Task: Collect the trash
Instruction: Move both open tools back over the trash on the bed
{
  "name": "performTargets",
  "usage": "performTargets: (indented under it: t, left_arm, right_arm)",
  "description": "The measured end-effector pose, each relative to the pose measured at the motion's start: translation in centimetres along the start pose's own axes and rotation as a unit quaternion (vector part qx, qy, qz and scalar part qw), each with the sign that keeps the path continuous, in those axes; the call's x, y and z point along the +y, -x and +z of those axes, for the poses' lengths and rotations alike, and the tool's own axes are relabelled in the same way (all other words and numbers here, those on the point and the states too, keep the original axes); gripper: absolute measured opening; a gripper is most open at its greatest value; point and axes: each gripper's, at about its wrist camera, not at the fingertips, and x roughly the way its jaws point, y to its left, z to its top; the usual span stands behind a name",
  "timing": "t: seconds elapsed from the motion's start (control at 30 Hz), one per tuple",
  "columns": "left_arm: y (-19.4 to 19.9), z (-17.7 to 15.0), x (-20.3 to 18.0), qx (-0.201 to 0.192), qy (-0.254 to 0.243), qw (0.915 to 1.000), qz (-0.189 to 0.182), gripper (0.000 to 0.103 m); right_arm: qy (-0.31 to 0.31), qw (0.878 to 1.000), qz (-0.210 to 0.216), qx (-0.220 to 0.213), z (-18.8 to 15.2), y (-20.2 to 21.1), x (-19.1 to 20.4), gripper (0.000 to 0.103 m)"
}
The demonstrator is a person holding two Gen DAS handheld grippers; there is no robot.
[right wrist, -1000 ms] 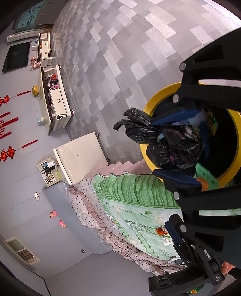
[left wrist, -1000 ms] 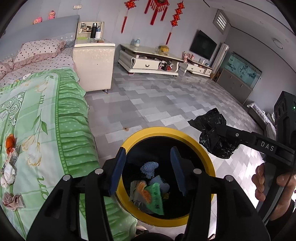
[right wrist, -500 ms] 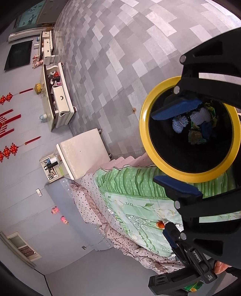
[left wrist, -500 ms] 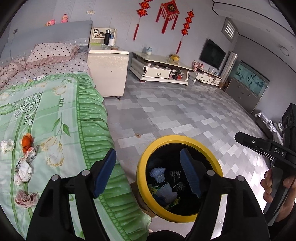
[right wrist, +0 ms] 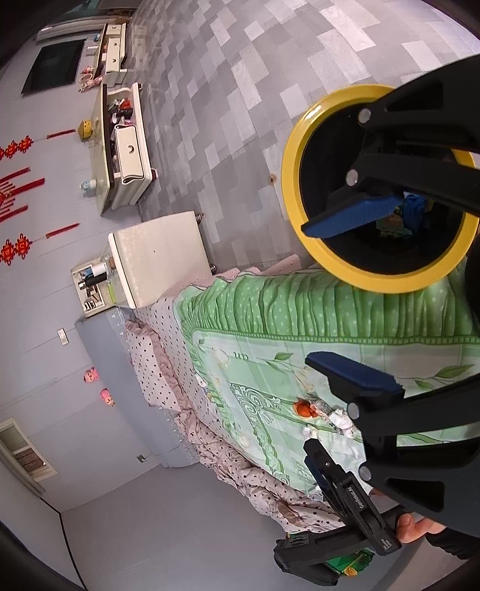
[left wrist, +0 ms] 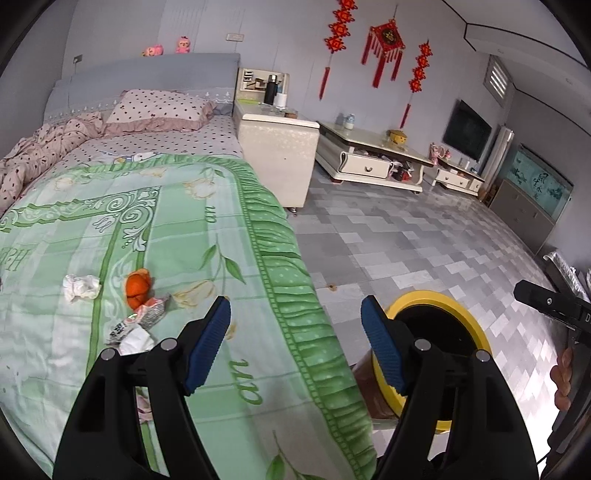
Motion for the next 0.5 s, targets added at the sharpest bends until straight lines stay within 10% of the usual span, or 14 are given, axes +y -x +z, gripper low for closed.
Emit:
performTargets:
  t: [0.5]
  left_arm:
    - [1.5,0.5,14.5,-0.006,0.075,0.9924,0.098,0.07]
  right_arm:
    - [0.074,0.993,0.072,0.059,-1.7,-7.7,11.7,0.065]
